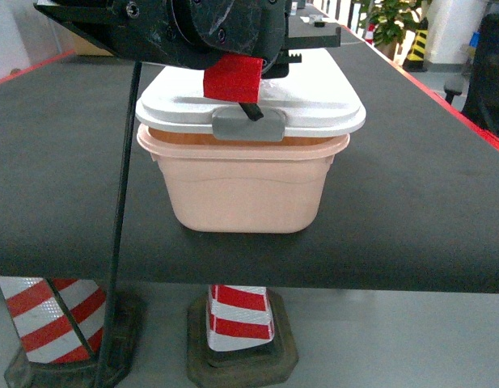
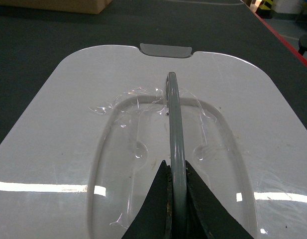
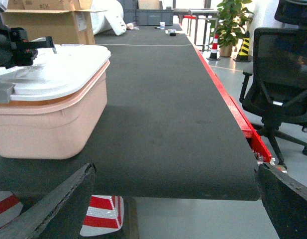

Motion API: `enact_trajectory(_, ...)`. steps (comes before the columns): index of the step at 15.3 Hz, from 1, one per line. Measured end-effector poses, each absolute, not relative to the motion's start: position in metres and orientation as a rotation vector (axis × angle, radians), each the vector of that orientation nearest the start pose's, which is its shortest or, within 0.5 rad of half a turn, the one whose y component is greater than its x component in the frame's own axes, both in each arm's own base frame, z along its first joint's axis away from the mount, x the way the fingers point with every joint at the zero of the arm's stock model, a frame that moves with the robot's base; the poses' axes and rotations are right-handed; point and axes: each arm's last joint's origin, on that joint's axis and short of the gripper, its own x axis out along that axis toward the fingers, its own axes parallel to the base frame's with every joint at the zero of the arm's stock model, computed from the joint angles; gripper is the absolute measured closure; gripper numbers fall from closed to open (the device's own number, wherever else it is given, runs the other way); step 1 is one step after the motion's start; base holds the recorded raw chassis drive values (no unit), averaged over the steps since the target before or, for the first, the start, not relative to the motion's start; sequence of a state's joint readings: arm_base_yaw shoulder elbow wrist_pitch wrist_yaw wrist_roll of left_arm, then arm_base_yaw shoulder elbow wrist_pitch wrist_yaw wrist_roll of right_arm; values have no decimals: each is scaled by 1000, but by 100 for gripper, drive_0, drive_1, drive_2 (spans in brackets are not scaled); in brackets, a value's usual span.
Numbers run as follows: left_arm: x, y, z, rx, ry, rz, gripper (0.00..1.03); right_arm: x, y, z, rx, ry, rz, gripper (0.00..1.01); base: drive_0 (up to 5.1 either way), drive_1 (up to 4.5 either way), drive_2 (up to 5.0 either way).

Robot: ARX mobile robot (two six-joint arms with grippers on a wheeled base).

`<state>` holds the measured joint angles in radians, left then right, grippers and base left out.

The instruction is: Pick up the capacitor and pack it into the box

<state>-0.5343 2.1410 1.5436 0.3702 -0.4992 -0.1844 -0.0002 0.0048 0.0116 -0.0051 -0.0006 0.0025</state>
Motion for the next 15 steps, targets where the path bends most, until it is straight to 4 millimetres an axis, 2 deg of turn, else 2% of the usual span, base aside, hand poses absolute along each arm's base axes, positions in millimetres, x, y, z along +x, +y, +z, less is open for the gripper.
enact_trajectory(7,431,-235,210,-64,214,-6,101,97,0,167,2,-2,0,3,0,0,0)
enact_trajectory(9,437,-232,202,-62,226,-10,101,97,0,167,2,-1,0,3,0,0,0)
enact_trajectory(10,441,-229,201,-68,227,-22,75,97,0,167,2,-2,0,3,0,0,0)
enact_trajectory(11,442,-228,204,-82,197,-21,39,97,0,167,2,-2,0,3,0,0,0)
enact_trajectory(12,443,-225,214,-93,158,-23,16,97,0,167,2,-1,0,3,0,0,0)
enact_trajectory(13,442,-220,227,-107,128,-25,4,97,0,167,2,-2,0,3,0,0,0)
enact_trajectory(15,438,-200,262,-148,49,-29,5,97,0,167,2,-2,0,3,0,0,0)
